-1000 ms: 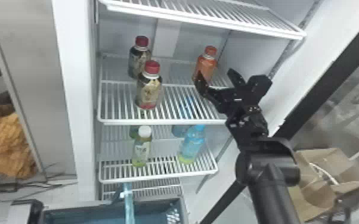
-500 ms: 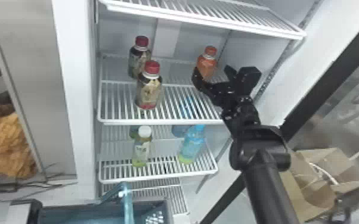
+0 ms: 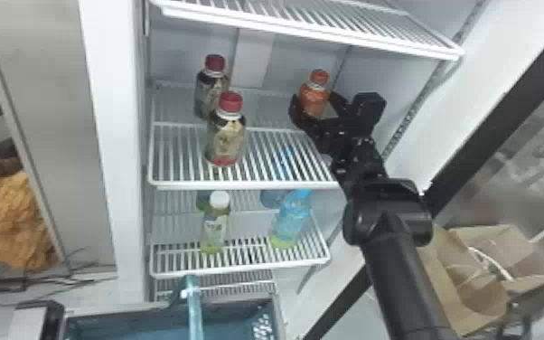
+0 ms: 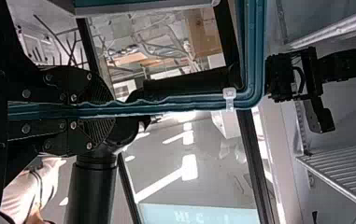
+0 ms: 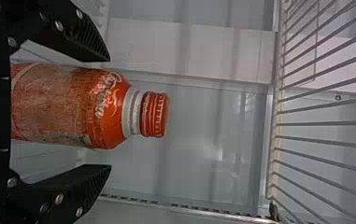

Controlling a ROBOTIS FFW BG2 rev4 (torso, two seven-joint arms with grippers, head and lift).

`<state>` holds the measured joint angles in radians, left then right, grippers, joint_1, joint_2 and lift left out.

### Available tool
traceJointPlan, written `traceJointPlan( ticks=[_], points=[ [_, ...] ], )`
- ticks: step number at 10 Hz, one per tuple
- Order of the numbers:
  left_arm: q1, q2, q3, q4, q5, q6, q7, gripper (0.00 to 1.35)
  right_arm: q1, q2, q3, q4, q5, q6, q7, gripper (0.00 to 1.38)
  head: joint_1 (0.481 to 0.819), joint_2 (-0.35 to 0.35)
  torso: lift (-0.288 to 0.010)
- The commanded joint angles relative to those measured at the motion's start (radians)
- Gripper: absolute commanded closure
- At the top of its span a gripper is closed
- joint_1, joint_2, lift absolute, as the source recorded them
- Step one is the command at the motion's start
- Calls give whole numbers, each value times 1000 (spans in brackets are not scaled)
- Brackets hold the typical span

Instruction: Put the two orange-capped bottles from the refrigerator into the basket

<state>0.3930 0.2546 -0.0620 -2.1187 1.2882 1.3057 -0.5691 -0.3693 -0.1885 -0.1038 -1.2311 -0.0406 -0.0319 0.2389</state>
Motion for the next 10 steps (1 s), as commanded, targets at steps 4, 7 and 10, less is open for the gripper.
traceJointPlan(
  ticks=[4, 7, 10],
  points=[
    [2, 3, -2, 2, 0, 2, 0, 1197, -6, -2, -2, 0, -1, 2, -4, 783, 695, -350, -40],
    [7, 3, 0, 2, 2, 0, 0, 1197, 48, -3, 4, -110, -19, -27, 2, 785, 695, -350, -40],
    [14, 0, 6, 2, 2, 0, 0, 1197, 148, -3, 12, -265, -61, -10, 26, 785, 695, -350, -40]
  ],
)
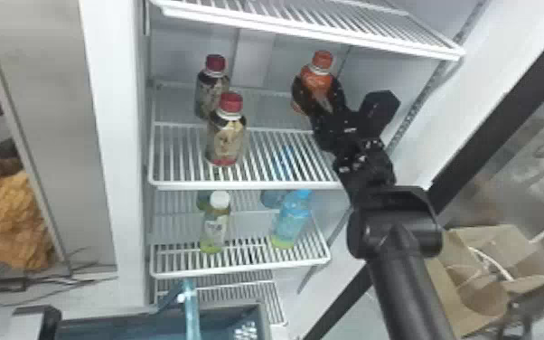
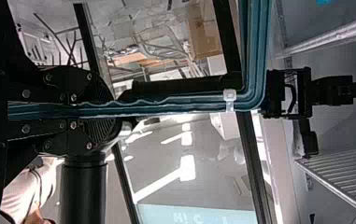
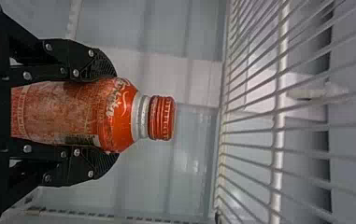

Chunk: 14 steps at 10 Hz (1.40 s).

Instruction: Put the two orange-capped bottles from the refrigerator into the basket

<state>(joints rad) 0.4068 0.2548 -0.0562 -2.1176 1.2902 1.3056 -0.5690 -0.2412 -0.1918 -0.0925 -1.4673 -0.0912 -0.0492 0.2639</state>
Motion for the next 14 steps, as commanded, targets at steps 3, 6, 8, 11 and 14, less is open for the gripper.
traceJointPlan(
  ticks=[3, 6, 8, 11, 14],
  points=[
    [-2, -2, -2, 1, 0, 0, 0, 1197, 226, 14, -25, -316, -56, 113, 21, 785, 695, -350, -40],
    [1, -3, 2, 1, 0, 0, 0, 1197, 460, 23, -39, -645, -120, 214, 43, 785, 695, -350, -40],
    [1, -5, 2, 1, 0, 0, 0, 1197, 622, 34, -61, -878, -156, 339, 54, 783, 695, -350, -40],
    [1, -5, 2, -2, 0, 0, -2, 1197, 791, 74, -95, -1094, -180, 508, 115, 785, 695, -350, -40],
    [3, -5, 0, 1, 0, 0, -2, 1197, 921, 86, -97, -1226, -204, 675, 169, 785, 695, -350, -40]
  ],
)
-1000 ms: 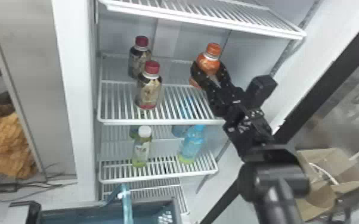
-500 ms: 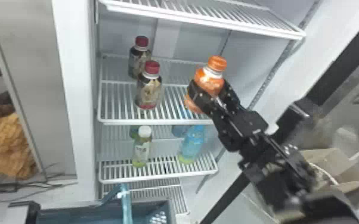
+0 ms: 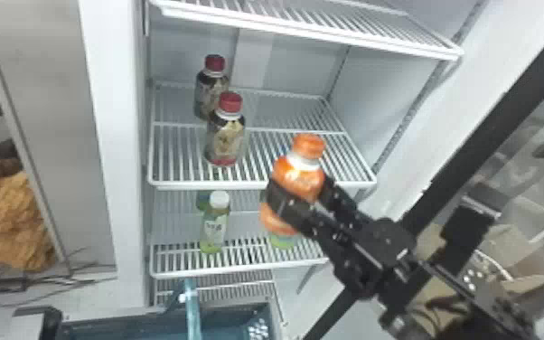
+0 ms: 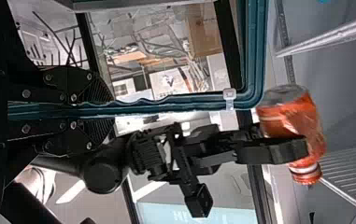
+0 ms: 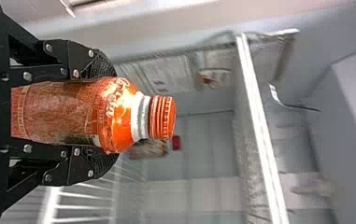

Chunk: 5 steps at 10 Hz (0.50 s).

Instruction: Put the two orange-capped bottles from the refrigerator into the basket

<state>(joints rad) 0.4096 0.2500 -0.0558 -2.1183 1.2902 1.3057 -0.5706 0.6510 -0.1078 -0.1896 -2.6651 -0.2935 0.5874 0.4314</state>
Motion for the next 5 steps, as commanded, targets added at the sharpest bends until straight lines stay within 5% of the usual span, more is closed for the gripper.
traceJointPlan(
  ticks=[1, 5],
  points=[
    [0, 0, 2, -1, 0, 0, 0, 1197, 48, 0, -2, -48, 0, 119, 26, 785, 695, -350, -40],
    [-10, 5, -8, 1, -2, 2, 1, 1197, 46, -32, 10, -82, -12, 438, 139, 785, 695, -350, -40]
  ],
)
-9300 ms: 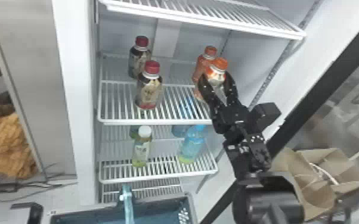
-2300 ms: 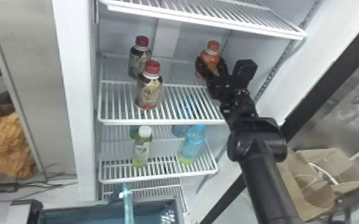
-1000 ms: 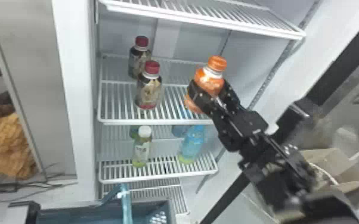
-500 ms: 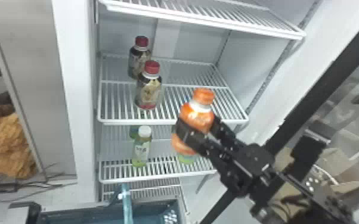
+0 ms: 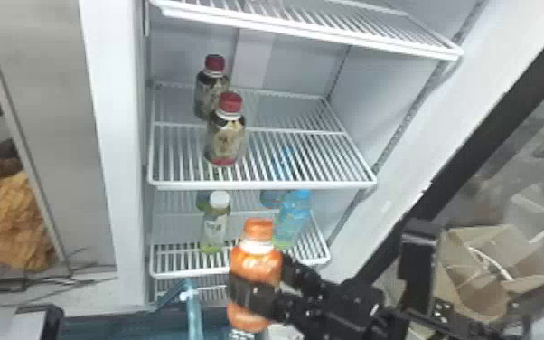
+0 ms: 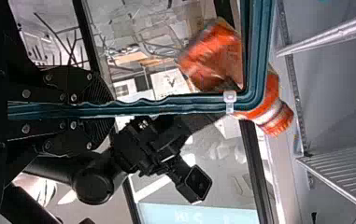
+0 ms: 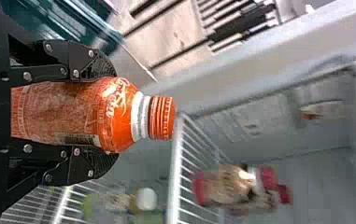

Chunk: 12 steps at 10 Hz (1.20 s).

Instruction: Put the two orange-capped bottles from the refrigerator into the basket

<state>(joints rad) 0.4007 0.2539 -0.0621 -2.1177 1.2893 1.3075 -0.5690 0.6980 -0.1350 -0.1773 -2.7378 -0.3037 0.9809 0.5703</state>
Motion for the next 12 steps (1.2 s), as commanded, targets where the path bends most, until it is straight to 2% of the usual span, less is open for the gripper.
traceJointPlan(
  ticks=[1, 2, 5, 7, 10, 11, 12],
  points=[
    [-1, 1, -2, 1, -3, 1, 0, 1197, -1, -5, -8, -15, -19, 87, 10, 785, 695, -350, -40],
    [-3, 2, -2, 1, -5, 3, 0, 1197, -1, -6, -12, -20, -27, 153, 22, 783, 695, -350, -40],
    [-3, 1, -2, 1, -9, 3, 1, 1197, -21, -32, -22, -71, -17, 408, 63, 785, 695, -350, -40],
    [-3, 1, -2, 1, -9, 3, 1, 1197, -38, -38, -16, -74, -5, 484, 69, 785, 695, -350, -40],
    [-3, -1, -2, 1, -9, 3, 1, 1197, -104, -49, 46, 52, -25, 516, 105, 785, 695, -350, -40],
    [-3, -1, -2, 1, -9, 3, 1, 1197, -109, -49, 50, 81, -27, 487, 106, 673, 695, -350, -40],
    [-3, -2, 0, 1, -9, 3, 1, 1197, -116, -51, 50, 128, -47, 465, 120, 450, 695, -350, -40]
  ],
)
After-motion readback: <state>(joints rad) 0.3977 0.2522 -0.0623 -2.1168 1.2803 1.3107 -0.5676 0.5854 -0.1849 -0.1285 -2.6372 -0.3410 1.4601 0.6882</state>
